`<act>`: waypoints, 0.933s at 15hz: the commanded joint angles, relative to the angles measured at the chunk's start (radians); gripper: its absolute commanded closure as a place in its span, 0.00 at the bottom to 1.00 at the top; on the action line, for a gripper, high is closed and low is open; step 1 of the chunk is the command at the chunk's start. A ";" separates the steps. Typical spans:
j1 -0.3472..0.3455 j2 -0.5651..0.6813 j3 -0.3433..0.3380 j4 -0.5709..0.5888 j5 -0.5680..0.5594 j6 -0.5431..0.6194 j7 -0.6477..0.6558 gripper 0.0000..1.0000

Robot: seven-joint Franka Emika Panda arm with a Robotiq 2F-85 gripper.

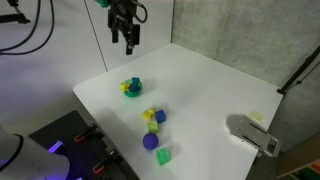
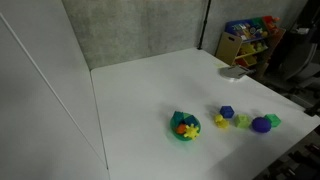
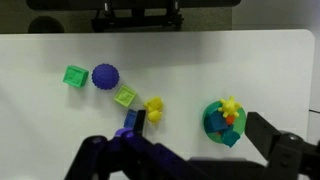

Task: Take the yellow thing out of the bowl

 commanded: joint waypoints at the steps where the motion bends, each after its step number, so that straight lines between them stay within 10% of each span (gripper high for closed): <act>1: -0.015 0.001 0.012 0.003 0.003 -0.003 -0.004 0.00; 14: 0.044 0.206 0.103 0.047 0.006 0.242 -0.001 0.00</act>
